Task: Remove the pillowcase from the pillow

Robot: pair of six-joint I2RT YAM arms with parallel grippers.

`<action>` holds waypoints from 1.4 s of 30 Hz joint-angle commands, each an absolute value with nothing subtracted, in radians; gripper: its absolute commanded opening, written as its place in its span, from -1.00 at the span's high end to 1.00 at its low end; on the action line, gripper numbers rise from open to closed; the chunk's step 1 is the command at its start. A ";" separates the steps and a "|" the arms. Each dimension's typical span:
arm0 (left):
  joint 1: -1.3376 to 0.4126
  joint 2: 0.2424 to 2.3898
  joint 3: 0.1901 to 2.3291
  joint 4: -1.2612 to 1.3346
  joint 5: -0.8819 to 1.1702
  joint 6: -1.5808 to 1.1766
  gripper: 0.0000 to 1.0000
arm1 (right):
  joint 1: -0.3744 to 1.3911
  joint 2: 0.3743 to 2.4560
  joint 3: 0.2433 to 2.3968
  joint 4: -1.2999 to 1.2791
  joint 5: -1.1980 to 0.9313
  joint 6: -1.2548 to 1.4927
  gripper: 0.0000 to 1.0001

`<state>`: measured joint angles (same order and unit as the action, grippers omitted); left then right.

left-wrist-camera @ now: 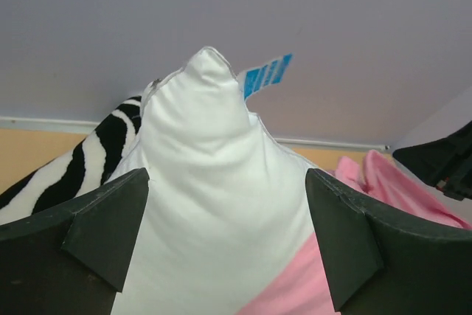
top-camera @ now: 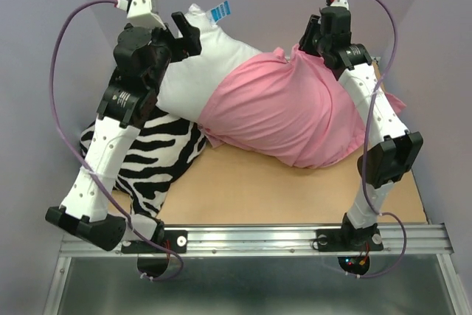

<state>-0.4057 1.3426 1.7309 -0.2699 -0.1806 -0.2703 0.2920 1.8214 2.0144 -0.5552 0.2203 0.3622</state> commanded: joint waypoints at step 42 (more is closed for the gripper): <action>-0.304 1.104 0.747 0.437 -0.114 -0.939 -0.98 | 1.032 1.575 1.155 -0.009 0.719 0.041 -0.66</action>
<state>-0.3336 1.0973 0.8013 0.2523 -0.1394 -0.9012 1.0134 1.5162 1.1477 -0.1196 0.6044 0.0910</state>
